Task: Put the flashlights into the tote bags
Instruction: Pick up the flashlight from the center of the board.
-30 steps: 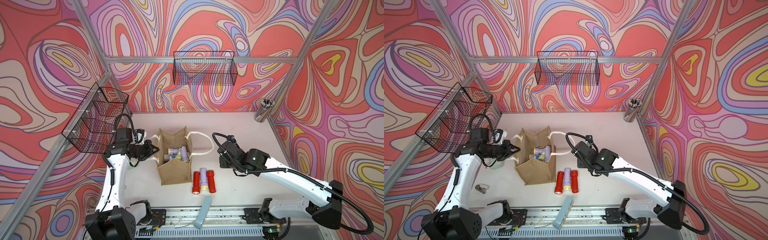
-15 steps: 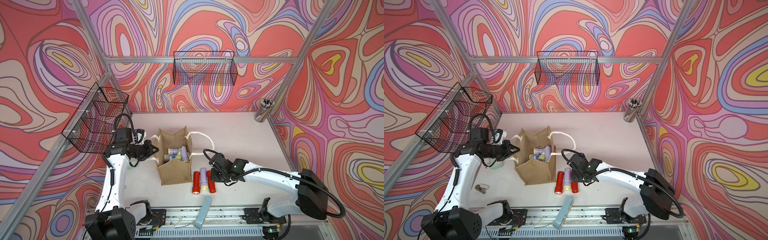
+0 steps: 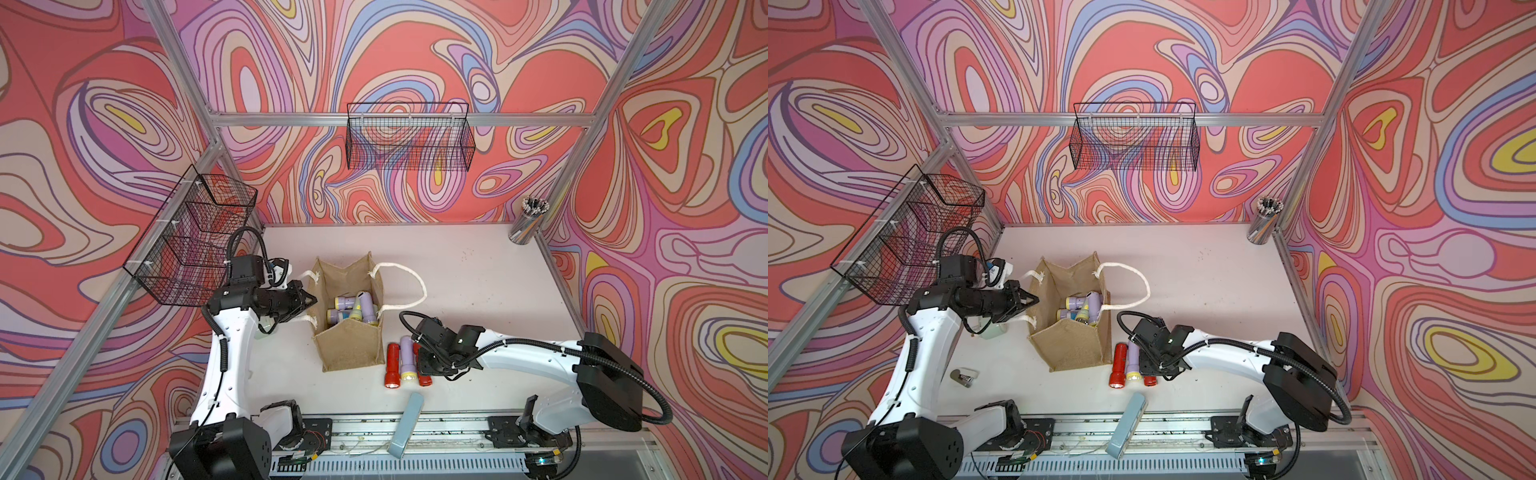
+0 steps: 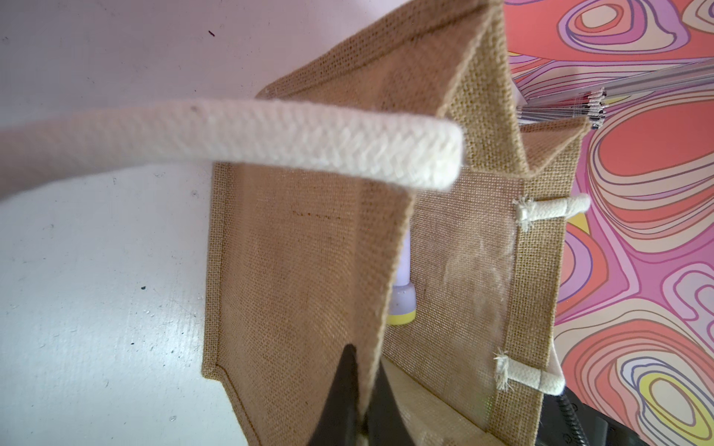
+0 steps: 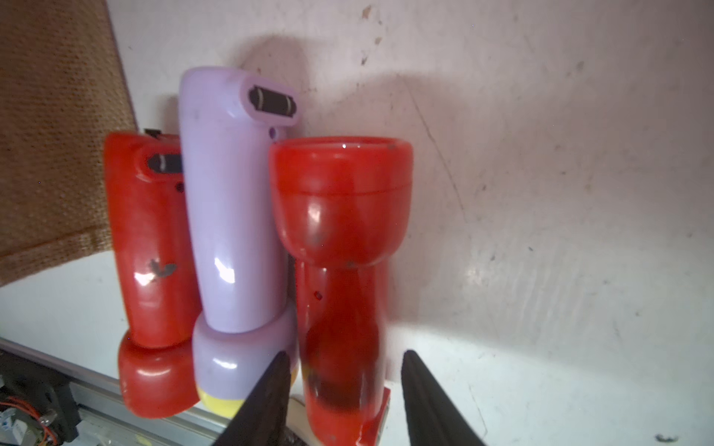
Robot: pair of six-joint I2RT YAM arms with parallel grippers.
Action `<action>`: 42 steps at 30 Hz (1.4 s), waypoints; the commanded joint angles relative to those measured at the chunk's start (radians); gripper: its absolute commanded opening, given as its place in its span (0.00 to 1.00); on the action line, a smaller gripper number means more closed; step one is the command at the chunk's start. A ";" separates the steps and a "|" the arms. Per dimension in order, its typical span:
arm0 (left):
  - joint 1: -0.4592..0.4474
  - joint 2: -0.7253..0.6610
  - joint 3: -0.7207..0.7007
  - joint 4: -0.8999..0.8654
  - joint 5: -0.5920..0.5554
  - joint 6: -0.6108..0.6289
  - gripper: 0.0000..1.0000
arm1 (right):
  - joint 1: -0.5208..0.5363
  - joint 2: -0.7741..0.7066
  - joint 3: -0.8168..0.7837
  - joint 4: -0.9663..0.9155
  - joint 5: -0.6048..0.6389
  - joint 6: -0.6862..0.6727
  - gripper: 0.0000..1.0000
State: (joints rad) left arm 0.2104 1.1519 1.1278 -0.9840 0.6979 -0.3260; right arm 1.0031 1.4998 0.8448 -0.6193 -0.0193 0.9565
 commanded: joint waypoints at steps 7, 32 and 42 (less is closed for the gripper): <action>0.000 -0.012 0.037 -0.031 -0.002 0.010 0.09 | 0.008 0.107 0.005 -0.060 0.035 0.016 0.47; 0.000 -0.018 0.048 -0.003 0.028 -0.015 0.09 | -0.121 -0.068 0.712 -0.560 0.700 -0.277 0.12; 0.000 -0.047 0.017 0.027 0.081 -0.043 0.09 | -0.115 0.151 1.073 -0.200 0.289 -0.470 0.09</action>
State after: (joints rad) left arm 0.2100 1.1328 1.1446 -0.9966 0.7216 -0.3611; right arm 0.8822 1.5932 1.8790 -0.9249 0.4335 0.5552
